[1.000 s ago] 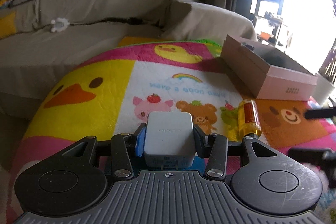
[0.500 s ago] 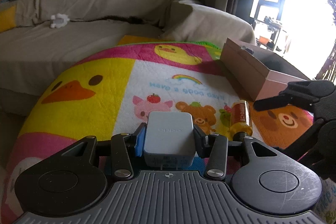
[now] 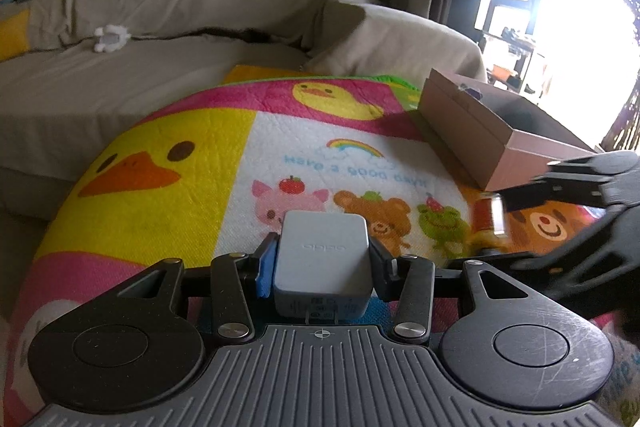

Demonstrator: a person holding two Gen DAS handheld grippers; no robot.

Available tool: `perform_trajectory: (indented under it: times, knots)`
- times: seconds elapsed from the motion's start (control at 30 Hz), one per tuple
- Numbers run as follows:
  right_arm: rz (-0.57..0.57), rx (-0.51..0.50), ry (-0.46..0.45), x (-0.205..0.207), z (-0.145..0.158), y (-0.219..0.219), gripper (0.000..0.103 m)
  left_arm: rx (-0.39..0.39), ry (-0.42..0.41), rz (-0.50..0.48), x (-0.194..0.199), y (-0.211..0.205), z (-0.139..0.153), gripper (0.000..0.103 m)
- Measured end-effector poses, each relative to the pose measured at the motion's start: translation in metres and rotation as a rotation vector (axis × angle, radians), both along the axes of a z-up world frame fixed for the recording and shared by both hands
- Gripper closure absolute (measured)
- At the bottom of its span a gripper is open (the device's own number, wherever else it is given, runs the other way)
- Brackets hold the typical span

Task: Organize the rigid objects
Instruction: 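Lift the white cube with the left gripper while the right gripper grasps the orange bottle, then drop the white cube and orange bottle into the pink box with both grippers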

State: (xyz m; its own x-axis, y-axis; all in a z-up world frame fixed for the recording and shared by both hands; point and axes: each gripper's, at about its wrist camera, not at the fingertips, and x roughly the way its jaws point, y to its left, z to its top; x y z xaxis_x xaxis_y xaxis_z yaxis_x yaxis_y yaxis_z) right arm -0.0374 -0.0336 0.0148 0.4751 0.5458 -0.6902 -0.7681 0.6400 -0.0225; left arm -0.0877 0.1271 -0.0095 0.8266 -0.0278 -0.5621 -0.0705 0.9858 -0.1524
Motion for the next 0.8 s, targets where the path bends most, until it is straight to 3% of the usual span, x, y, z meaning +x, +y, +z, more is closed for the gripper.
perform_trajectory:
  times: [0.27,0.5,0.63,0.8]
  knots:
    - [-0.181,0.036,-0.082,-0.052,0.031,-0.066,0.021,0.115,0.028,-0.031,-0.001,-0.018,0.003,0.053]
    - [-0.442,0.046,-0.209,-0.094,0.043,-0.148,0.021,0.063,0.045,-0.207,0.0,-0.062,0.014,0.053]
    - [-0.549,0.091,-0.224,-0.104,0.036,-0.183,0.021,0.025,0.009,-0.307,0.031,-0.096,0.044,0.053]
    - [-0.592,0.186,-0.203,-0.106,0.023,-0.206,0.021,0.084,-0.092,-0.344,0.093,-0.146,0.085,0.053]
